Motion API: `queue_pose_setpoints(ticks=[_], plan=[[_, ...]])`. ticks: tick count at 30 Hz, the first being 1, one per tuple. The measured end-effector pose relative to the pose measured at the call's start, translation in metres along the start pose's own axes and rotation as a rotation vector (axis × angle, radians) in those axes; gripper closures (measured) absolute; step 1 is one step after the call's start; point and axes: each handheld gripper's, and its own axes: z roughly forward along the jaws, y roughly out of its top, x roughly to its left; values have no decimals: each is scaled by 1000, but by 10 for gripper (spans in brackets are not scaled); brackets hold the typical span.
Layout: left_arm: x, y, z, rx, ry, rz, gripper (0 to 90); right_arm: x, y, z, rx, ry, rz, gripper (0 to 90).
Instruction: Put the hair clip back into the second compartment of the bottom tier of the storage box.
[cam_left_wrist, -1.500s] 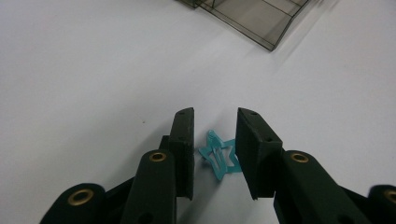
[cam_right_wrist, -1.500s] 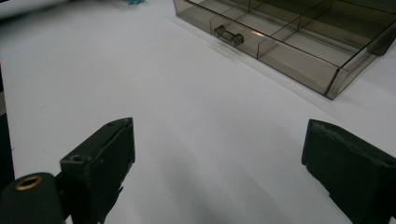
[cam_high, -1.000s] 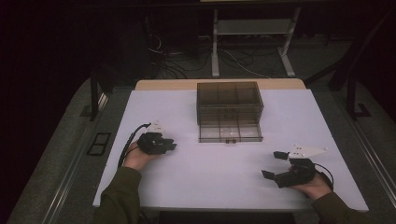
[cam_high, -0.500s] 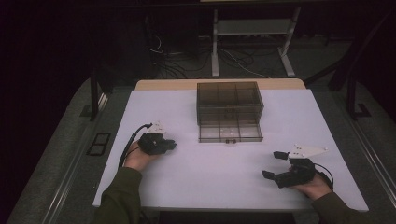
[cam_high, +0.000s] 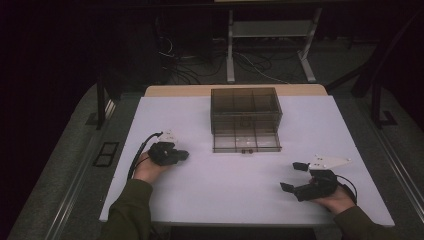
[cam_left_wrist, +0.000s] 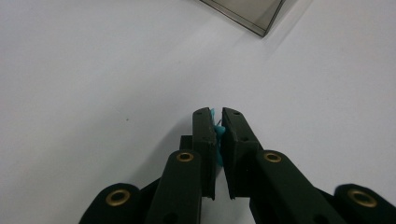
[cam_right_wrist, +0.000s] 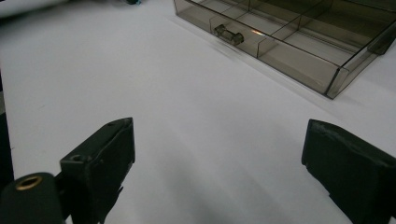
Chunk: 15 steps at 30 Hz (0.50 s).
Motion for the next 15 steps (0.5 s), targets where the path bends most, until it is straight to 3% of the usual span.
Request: queue_pose_setpoints(ticks=[4,10,15], plan=[[1,0,0,-10,-19,-40,842,0,0,0,0,1,1,90],[1,1,-2,-30,-11,-36,844,0,0,0,1,1,-4,89],[3,1,-3,-50,-10,-68,844,0,0,0,1,1,-4,89]])
